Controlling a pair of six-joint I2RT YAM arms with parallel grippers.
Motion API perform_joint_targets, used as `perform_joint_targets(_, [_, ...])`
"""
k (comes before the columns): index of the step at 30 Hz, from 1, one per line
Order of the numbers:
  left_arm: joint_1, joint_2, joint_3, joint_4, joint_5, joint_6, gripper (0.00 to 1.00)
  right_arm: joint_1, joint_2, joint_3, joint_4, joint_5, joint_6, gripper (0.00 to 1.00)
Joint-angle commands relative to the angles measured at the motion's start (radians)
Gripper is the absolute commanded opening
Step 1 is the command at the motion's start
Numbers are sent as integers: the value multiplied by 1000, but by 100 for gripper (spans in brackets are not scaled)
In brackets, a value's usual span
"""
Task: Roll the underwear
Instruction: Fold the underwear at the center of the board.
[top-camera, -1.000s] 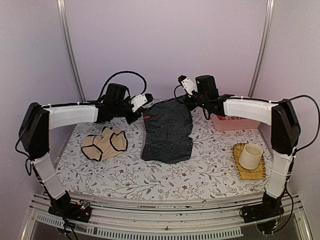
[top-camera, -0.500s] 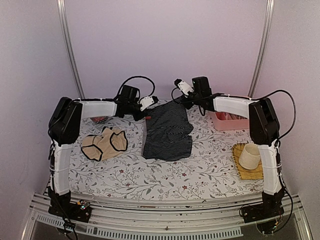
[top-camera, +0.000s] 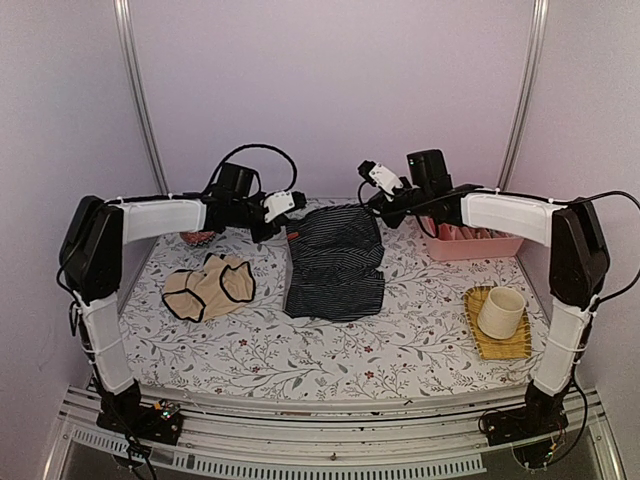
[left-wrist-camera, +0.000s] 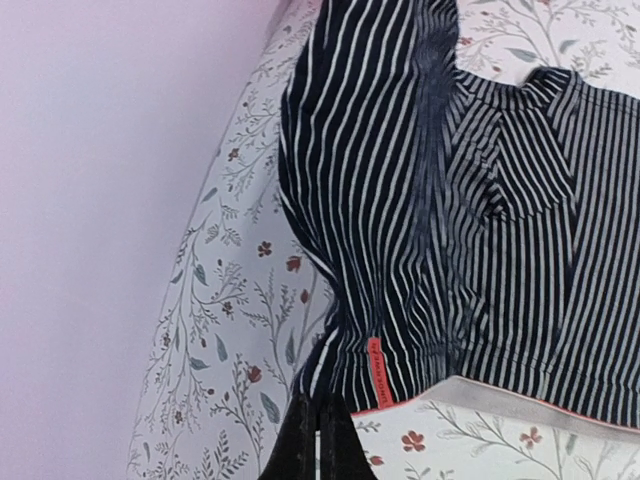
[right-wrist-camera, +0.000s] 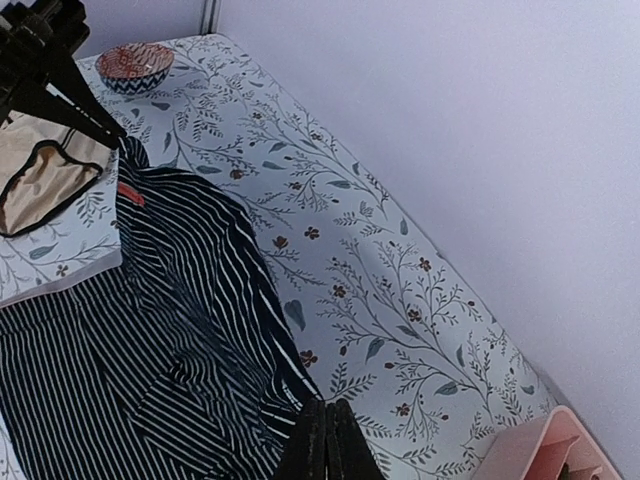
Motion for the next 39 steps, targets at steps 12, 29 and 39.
perform_joint_targets(12, [1, -172, -252, -23, 166, 165, 0, 111, -152, -223, -115, -46, -14, 1])
perform_joint_targets(29, [-22, -239, -353, -75, 228, 247, 0, 159, -292, -453, -108, -21, 42, 1])
perform_joint_targets(39, [-71, -265, -436, -74, 203, 270, 1, 194, -286, -499, -117, -46, 60, 1])
